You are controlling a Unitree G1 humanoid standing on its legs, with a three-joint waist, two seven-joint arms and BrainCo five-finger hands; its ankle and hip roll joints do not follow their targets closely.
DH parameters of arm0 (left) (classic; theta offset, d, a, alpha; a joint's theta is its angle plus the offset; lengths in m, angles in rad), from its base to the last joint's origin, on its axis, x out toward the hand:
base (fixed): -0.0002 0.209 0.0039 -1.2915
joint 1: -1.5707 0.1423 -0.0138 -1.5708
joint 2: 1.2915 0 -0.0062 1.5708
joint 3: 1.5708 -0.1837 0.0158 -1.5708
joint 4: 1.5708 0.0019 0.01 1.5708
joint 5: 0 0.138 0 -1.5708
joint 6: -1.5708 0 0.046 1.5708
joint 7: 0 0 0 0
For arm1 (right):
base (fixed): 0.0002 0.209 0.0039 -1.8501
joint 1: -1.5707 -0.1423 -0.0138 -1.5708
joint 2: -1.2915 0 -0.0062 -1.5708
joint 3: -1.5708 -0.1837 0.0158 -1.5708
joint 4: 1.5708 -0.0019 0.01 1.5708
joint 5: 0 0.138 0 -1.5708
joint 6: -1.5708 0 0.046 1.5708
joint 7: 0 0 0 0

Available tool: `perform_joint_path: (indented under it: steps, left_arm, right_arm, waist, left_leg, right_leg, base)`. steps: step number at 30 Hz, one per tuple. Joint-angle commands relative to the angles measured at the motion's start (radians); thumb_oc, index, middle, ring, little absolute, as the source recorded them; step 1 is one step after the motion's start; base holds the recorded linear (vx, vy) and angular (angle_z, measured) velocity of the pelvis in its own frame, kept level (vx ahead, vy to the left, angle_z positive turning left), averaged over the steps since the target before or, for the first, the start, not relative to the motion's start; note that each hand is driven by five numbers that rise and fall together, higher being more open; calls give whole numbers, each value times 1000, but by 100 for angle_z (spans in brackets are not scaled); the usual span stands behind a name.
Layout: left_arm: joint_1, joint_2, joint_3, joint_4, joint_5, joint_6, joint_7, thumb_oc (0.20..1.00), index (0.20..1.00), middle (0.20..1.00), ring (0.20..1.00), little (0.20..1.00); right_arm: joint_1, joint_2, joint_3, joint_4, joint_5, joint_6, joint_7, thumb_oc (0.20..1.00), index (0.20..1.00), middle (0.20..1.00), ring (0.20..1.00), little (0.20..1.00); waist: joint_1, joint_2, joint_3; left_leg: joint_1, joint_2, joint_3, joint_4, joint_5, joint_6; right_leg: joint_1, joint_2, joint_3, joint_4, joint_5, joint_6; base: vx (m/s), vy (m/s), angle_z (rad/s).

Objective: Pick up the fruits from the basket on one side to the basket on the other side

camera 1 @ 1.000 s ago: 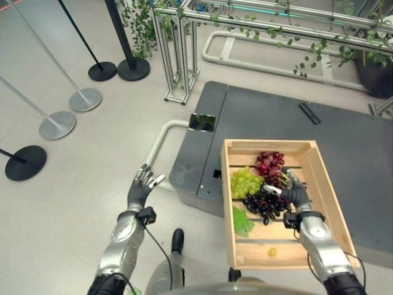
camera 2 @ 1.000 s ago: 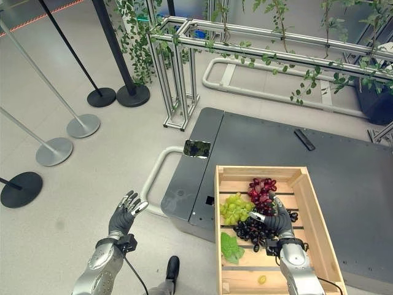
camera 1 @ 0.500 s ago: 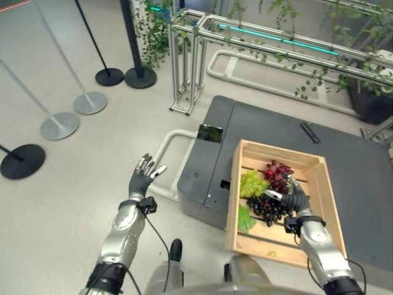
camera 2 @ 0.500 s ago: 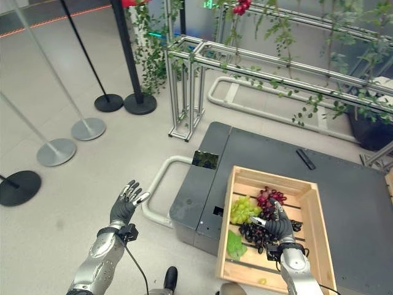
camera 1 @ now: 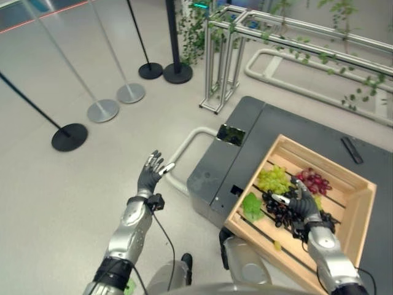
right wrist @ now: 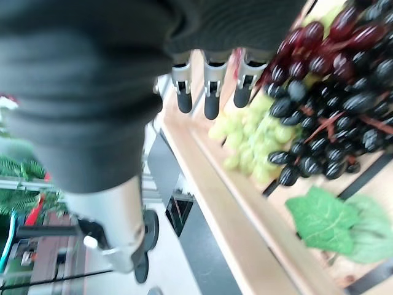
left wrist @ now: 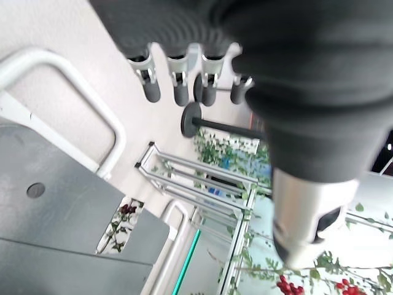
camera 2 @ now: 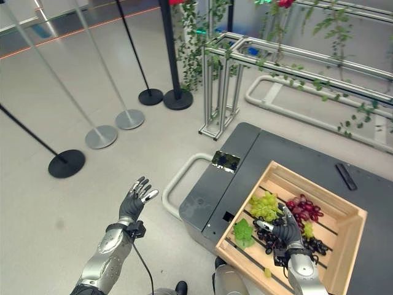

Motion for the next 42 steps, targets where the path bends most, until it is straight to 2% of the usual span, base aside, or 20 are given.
perform_joint_path:
  steps: [1,6,11,16,18,23,24,25,26,27,28,30,31,32,34,35,36,37,39,42]
  left_arm:
    - [-13,-2,0,-52,-2,-55,-12,1000,1000,1000,1000,1000]
    - [-18,-7,-11,-57,-11,-53,-14,1000,1000,1000,1000,1000]
    - [-19,-7,-20,-55,-13,-54,-8,1000,1000,1000,1000,1000]
    - [-24,2,-23,-55,-10,-51,-1,1000,1000,1000,1000,1000]
    - [-20,6,-17,-53,-4,-47,-1,1000,1000,1000,1000,1000]
    - [-16,9,-8,-51,16,-41,2,1000,1000,1000,1000,1000]
    - [-8,13,0,-56,28,-42,2,1000,1000,1000,1000,1000]
    - [-9,13,0,-56,28,-42,2,1000,1000,1000,1000,1000]
    - [-4,15,5,-58,29,-42,2,1000,1000,1000,1000,1000]
    - [-4,22,2,-58,31,-37,-8,1000,1000,1000,1000,1000]
    - [-4,22,2,-58,31,-37,-8,1000,1000,1000,1000,1000]
    - [2,31,10,-68,29,-31,-5,1000,1000,1000,1000,1000]
    - [6,37,11,-73,26,-28,-6,1000,1000,1000,1000,1000]
    - [6,38,11,-74,26,-28,-6,1000,1000,1000,1000,1000]
    - [7,40,12,-72,23,-28,-2,1000,1000,1000,1000,1000]
    - [7,43,13,-74,21,-30,2,1000,1000,1000,1000,1000]
    - [7,46,16,-80,14,-32,7,1000,1000,1000,1000,1000]
    - [7,48,16,-79,13,-32,7,1000,1000,1000,1000,1000]
    - [8,46,20,-79,1,-35,14,1000,1000,1000,1000,1000]
    - [14,42,27,-85,-4,-37,22,1000,1000,1000,1000,1000]
  right_arm:
    - [-65,-53,-33,-41,20,-46,-6,1000,1000,1000,1000,1000]
    - [-80,-81,-39,-55,27,-48,-6,1000,1000,1000,1000,1000]
    - [-89,-74,-29,-53,23,-49,-10,1000,1000,1000,1000,1000]
    - [-88,-54,-17,-38,14,-40,-12,1000,1000,1000,1000,1000]
    - [-78,-35,-16,-29,13,-36,-9,1000,1000,1000,1000,1000]
    - [-60,-2,-12,-31,4,-30,-5,1000,1000,1000,1000,1000]
    - [-63,4,-5,-30,-5,-34,-8,1000,1000,1000,1000,1000]
    - [-64,5,-5,-30,-5,-34,-8,1000,1000,1000,1000,1000]
    - [-63,6,-4,-31,-5,-36,-9,1000,1000,1000,1000,1000]
    - [-59,10,-2,-24,-1,-39,-6,1000,1000,1000,1000,1000]
    - [-59,10,-2,-24,-1,-39,-6,1000,1000,1000,1000,1000]
    - [-58,17,-2,-23,0,-42,-7,1000,1000,1000,1000,1000]
    - [-59,18,-1,-22,-2,-42,-9,1000,1000,1000,1000,1000]
    - [-59,18,-2,-22,-2,-42,-9,1000,1000,1000,1000,1000]
    - [-62,20,3,-16,-11,-40,-13,1000,1000,1000,1000,1000]
    - [-68,21,5,-12,-16,-40,-19,1000,1000,1000,1000,1000]
    - [-75,17,5,-18,-15,-39,-24,1000,1000,1000,1000,1000]
    - [-75,19,5,-19,-15,-38,-24,1000,1000,1000,1000,1000]
    - [-76,15,4,-28,-9,-34,-25,1000,1000,1000,1000,1000]
    - [-71,8,-2,-39,-23,-28,-24,1000,1000,1000,1000,1000]
  waist:
    - [-12,4,-102]
    - [-6,34,-117]
    - [-3,34,-113]
    - [-6,8,-96]
    - [-11,-9,-87]
    - [-13,-27,-61]
    - [-3,-27,-38]
    - [-3,-26,-38]
    - [4,-24,-33]
    - [7,-24,-42]
    - [8,-25,-43]
    - [39,-16,-61]
    - [54,-16,-73]
    - [55,-16,-74]
    - [77,-27,-94]
    - [90,-38,-108]
    - [105,-57,-115]
    - [106,-59,-118]
    - [103,-64,-126]
    - [97,-57,-117]
  left_leg:
    - [150,39,-2,-56,-119,-67]
    - [116,79,14,-64,-95,-93]
    - [106,67,24,-67,-95,-80]
    - [97,29,41,-56,-110,-44]
    - [109,10,63,-63,-116,-26]
    - [134,0,122,-91,-109,-11]
    - [125,12,156,-91,-92,-7]
    - [125,14,156,-89,-95,-8]
    - [109,20,168,-83,-82,-7]
    - [73,31,174,-105,-42,-8]
    - [73,31,175,-105,-42,-8]
    - [21,86,225,-150,19,-15]
    - [0,100,236,-165,40,-18]
    - [-2,100,237,-167,44,-18]
    - [-31,113,259,-183,69,-27]
    - [-52,118,277,-185,80,-38]
    - [-91,127,304,-188,94,-52]
    - [-92,126,306,-188,94,-51]
    - [-143,134,333,-174,105,-64]
    - [-146,151,339,-183,123,-82]
  right_leg:
    - [-6,-97,-9,-235,101,131]
    - [41,-121,-57,-322,105,122]
    - [47,-128,-42,-342,121,124]
    - [20,-142,-13,-310,145,140]
    - [-1,-152,-1,-293,169,164]
    - [-30,-180,-18,-274,210,192]
    - [-50,-181,-95,-241,202,185]
    - [-50,-179,-96,-238,200,184]
    - [-46,-178,-137,-205,170,174]
    - [-14,-149,-110,-151,113,152]
    - [-15,-149,-109,-151,112,152]
    - [58,-141,-146,-57,20,129]
    - [96,-146,-155,-38,-7,121]
    - [94,-146,-154,-41,-3,121]
    - [154,-144,-156,-55,-15,127]
    - [196,-154,-156,-107,-2,136]
    - [222,-183,-176,-236,8,150]
    - [228,-184,-177,-253,16,151]
    - [230,-197,-177,-378,17,158]
    - [219,-180,-167,-385,12,150]
  base:
    - [105,-163,27]
    - [83,-120,22]
    - [3,-10,0]
    - [-106,90,-12]
    - [-84,134,-13]
    - [-122,163,-27]
    - [-161,69,-46]
    - [-256,117,-63]
    - [-254,95,-62]
    - [-257,97,-45]
    - [-322,61,-22]
    - [-290,2,-18]
    - [-172,-17,-42]
    - [-171,-50,-74]
    - [-116,-58,-60]
    - [-168,-152,-35]
    - [-158,-147,-47]
    - [-182,-144,-72]
    - [-84,-116,-93]
    - [-14,-115,-20]
